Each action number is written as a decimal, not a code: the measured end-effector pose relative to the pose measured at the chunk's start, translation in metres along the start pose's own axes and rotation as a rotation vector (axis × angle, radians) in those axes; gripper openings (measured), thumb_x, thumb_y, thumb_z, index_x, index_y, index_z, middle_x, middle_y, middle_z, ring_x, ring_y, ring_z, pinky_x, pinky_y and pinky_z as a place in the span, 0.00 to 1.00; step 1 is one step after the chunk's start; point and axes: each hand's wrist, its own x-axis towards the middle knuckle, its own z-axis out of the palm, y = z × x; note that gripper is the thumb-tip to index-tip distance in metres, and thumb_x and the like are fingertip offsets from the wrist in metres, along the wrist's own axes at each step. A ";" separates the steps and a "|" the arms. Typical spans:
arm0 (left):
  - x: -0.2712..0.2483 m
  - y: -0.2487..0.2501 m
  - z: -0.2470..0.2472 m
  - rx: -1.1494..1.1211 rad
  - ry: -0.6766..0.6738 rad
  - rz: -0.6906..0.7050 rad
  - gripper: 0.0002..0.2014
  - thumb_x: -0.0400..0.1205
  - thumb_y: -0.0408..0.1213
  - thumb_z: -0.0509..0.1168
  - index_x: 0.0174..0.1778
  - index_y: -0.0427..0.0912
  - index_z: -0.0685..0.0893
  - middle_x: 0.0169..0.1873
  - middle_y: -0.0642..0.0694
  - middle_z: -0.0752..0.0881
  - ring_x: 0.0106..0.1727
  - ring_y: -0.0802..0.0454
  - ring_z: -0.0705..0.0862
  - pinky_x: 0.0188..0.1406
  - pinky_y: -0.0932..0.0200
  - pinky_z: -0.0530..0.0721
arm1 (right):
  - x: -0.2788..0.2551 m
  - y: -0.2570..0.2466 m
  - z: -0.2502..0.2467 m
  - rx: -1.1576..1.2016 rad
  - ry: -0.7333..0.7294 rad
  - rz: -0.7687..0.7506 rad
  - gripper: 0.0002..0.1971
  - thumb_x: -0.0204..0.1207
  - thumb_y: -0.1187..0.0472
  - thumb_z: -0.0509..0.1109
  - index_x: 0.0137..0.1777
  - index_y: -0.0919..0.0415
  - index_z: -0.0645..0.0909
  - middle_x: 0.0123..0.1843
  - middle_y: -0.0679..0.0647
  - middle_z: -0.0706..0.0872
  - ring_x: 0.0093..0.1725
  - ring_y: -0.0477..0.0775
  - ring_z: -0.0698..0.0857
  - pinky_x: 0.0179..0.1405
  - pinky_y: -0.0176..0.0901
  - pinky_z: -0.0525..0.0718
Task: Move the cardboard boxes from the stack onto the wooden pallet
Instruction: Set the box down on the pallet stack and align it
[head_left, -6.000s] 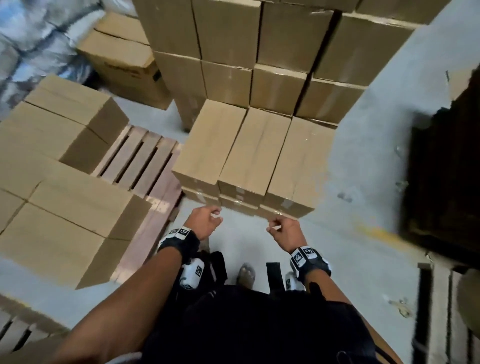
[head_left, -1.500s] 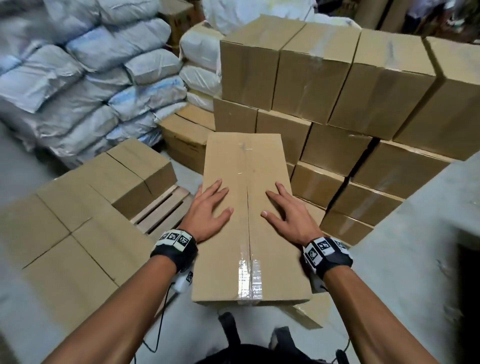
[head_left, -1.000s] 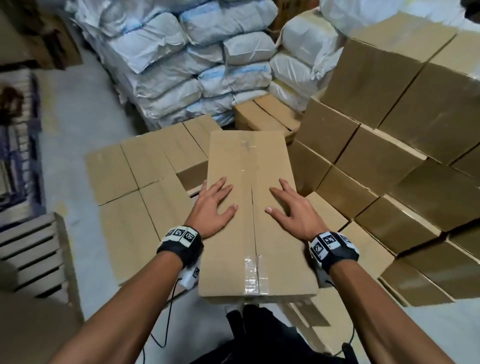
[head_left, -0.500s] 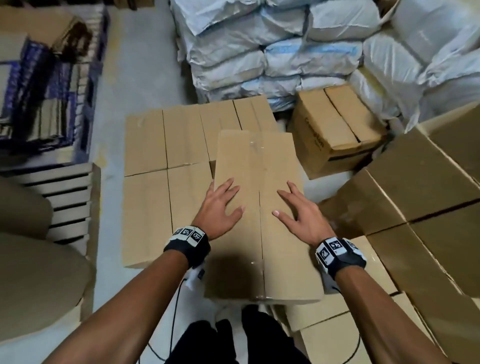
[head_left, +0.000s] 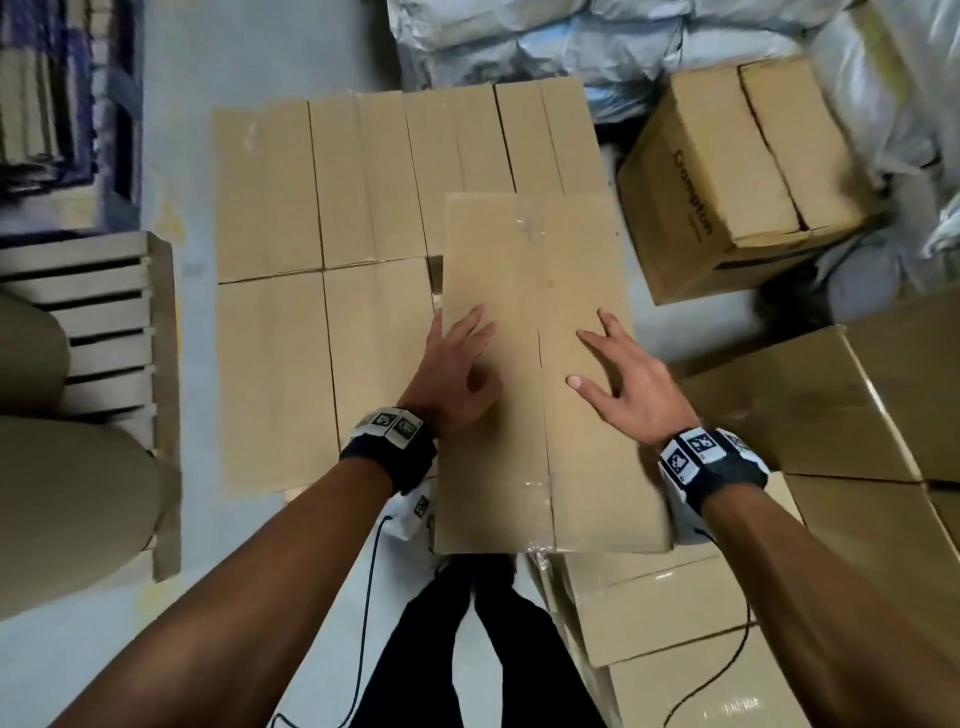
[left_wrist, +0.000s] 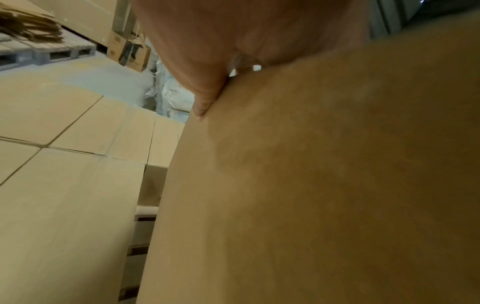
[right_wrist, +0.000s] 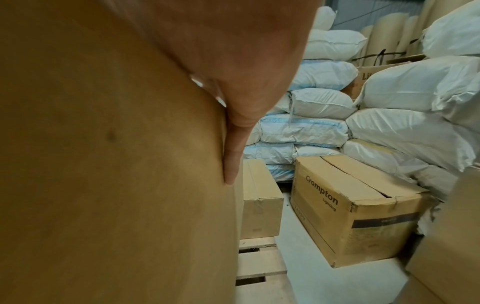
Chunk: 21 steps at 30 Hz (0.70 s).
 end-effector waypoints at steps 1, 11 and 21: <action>0.005 -0.007 0.005 0.000 0.004 0.007 0.37 0.83 0.51 0.67 0.87 0.37 0.70 0.90 0.39 0.62 0.91 0.41 0.58 0.90 0.31 0.41 | 0.008 0.004 0.001 -0.001 -0.011 -0.010 0.34 0.83 0.38 0.73 0.86 0.45 0.72 0.94 0.46 0.57 0.88 0.52 0.67 0.84 0.44 0.62; 0.055 -0.078 0.096 -0.055 0.115 -0.050 0.41 0.83 0.62 0.62 0.88 0.39 0.69 0.90 0.41 0.62 0.91 0.29 0.47 0.89 0.52 0.32 | 0.092 0.087 0.052 0.051 -0.104 -0.011 0.33 0.83 0.49 0.76 0.86 0.46 0.72 0.94 0.42 0.54 0.86 0.36 0.58 0.85 0.40 0.59; 0.089 -0.181 0.202 -0.027 0.124 -0.058 0.39 0.85 0.56 0.66 0.89 0.40 0.66 0.90 0.43 0.60 0.91 0.33 0.54 0.89 0.27 0.49 | 0.157 0.184 0.162 0.028 -0.169 -0.034 0.34 0.82 0.51 0.76 0.87 0.42 0.69 0.94 0.37 0.48 0.83 0.26 0.50 0.80 0.30 0.51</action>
